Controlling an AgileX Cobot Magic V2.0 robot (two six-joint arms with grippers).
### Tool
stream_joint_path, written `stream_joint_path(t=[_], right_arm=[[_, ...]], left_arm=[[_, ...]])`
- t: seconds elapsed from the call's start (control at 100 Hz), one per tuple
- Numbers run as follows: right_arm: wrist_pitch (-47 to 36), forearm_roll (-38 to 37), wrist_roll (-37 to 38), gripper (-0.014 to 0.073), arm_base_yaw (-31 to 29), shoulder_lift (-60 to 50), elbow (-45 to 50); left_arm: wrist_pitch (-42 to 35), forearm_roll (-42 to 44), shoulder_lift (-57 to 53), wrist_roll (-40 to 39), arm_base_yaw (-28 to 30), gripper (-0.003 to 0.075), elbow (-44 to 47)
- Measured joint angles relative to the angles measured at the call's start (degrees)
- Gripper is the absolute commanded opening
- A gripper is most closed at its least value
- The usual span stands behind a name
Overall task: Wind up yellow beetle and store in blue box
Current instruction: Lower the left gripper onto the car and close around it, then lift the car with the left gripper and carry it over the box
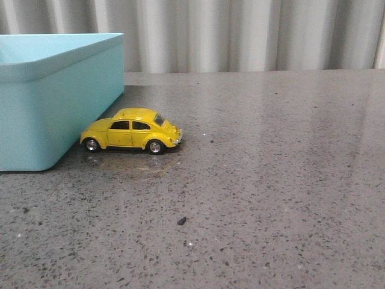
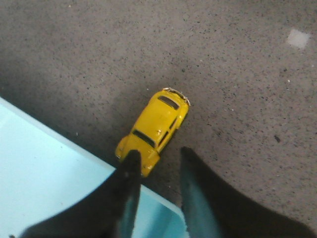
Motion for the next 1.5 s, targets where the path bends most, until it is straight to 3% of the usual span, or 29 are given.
stream_joint_path(t=[0.06,0.13,0.31,0.55,0.83,1.5], right_arm=[[0.74,-0.12,0.0,-0.0041,0.0,0.0,0.0],[1.55,-0.22,0.0,-0.0041,0.0,0.0,0.0],[2.6,-0.22,0.0,-0.0041,0.0,0.0,0.0],[3.67,-0.22,0.0,-0.0041,0.0,0.0,0.0],[4.29,-0.22,0.0,-0.0041,0.0,0.0,0.0],[2.52,-0.24,0.0,-0.0041,0.0,0.0,3.14]], left_arm=[[0.42,0.53,2.13,1.64,-0.64,0.0501,-2.61],[0.67,2.31,4.54,3.5,-2.03,0.0537,-5.39],[2.55,11.08,11.08,4.8,-7.57,0.0499,-10.19],[3.65,11.71,20.27,6.44,-11.21,0.0469,-12.25],[3.91,12.03,25.19,14.9,-11.19,0.0469,-12.38],[3.05,10.46,30.75,15.82,-8.29,0.0469,-12.5]])
